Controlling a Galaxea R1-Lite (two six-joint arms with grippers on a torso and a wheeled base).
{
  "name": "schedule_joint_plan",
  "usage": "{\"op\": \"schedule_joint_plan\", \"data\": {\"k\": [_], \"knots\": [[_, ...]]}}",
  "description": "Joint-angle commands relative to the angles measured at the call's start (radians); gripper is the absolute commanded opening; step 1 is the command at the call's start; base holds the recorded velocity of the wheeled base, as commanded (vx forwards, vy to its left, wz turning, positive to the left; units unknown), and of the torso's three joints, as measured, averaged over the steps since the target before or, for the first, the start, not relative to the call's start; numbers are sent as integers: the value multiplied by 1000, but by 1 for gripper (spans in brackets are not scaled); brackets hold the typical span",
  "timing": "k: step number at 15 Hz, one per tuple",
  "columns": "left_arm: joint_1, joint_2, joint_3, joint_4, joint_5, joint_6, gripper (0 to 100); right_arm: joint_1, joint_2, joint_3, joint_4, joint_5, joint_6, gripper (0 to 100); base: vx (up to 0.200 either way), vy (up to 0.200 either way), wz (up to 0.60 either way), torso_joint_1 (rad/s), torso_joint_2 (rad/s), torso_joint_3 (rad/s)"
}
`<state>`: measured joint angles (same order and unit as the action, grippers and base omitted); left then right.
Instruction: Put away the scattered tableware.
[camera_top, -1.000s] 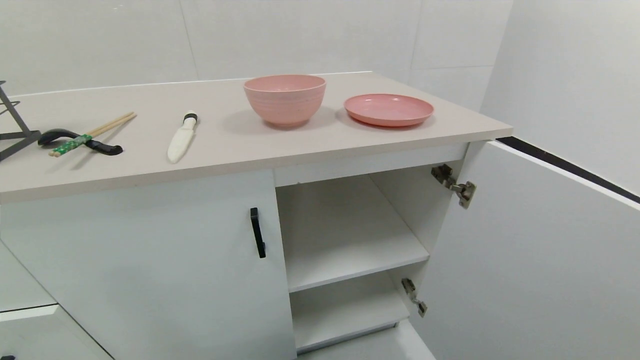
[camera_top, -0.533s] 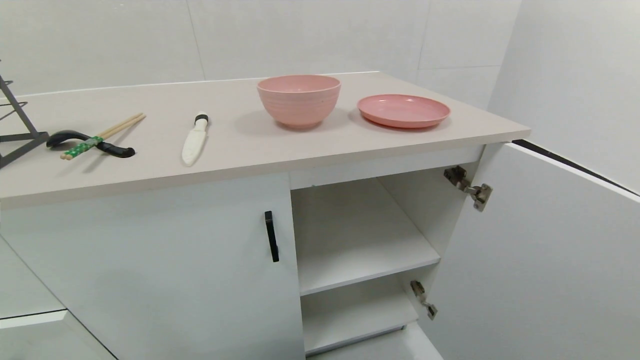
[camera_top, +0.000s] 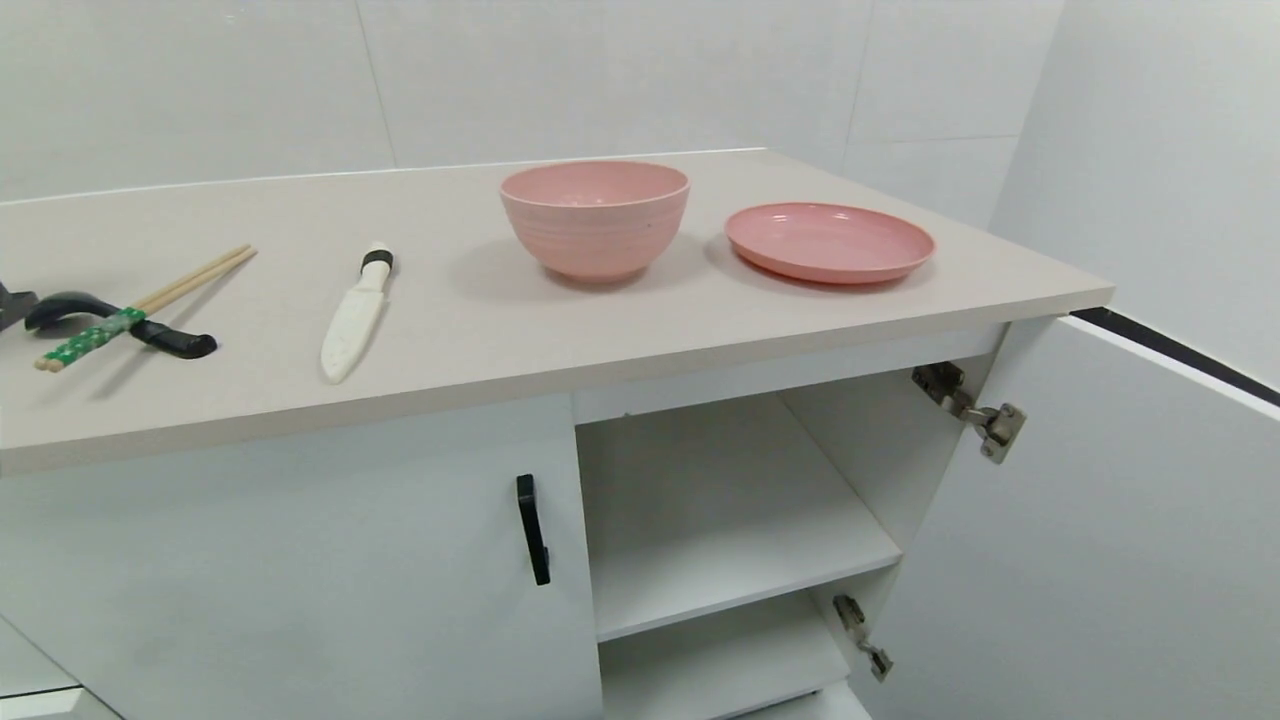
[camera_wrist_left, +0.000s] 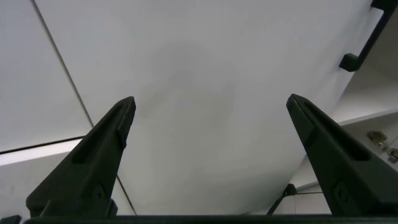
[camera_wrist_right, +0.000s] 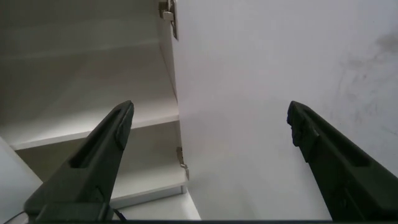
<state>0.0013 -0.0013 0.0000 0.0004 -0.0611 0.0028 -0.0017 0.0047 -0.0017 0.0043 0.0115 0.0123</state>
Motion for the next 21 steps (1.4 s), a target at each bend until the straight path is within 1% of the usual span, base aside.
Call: {"op": "schedule_joint_plan", "data": {"k": [1, 5, 7, 14, 17, 21], "knots": [[0, 1, 0, 0, 0, 0, 100, 0, 1, 0, 0, 1, 0, 100, 0, 0, 0, 0, 0, 0], [0, 1, 0, 0, 0, -1, 100, 0, 1, 0, 0, 1, 0, 100, 0, 0, 0, 179, -94, -69], [0, 1, 0, 0, 0, -1, 100, 0, 1, 0, 0, 1, 0, 100, 0, 0, 0, 249, -237, -229], [0, 1, 0, 0, 0, -1, 100, 0, 1, 0, 0, 1, 0, 100, 0, 0, 0, 217, -571, -200], [0, 1, 0, 0, 0, -1, 100, 0, 1, 0, 0, 1, 0, 100, 0, 0, 0, 95, -484, -224], [0, 1, 0, 0, 0, -1, 100, 0, 1, 0, 0, 1, 0, 100, 0, 0, 0, 366, -487, -222]]}}
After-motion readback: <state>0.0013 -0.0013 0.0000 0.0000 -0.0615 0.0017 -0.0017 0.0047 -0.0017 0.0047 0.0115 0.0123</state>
